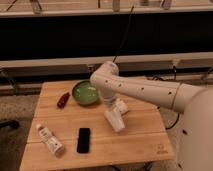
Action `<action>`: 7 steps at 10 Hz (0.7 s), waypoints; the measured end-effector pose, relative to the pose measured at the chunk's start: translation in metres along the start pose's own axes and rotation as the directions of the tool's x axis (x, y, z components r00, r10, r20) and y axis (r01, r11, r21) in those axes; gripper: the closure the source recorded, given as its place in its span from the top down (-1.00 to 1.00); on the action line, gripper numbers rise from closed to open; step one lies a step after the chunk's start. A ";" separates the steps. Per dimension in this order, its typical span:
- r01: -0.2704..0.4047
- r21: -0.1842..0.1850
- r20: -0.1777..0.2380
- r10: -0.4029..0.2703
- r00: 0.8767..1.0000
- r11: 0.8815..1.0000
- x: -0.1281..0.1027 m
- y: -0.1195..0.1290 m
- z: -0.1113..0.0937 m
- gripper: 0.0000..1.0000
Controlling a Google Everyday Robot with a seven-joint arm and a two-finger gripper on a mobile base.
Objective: Place the ceramic cup in the ceramic bowl
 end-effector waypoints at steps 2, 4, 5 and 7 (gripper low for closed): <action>0.011 -0.023 -0.001 -0.011 1.000 1.000 0.006 -0.009 -0.001 0.60; 0.021 -0.043 -0.004 -0.022 1.000 0.999 0.007 -0.012 0.000 0.60; 0.025 -0.056 -0.006 -0.025 1.000 0.998 0.009 -0.012 0.002 0.60; 0.032 -0.080 -0.005 -0.032 0.999 0.996 0.008 -0.012 0.010 0.60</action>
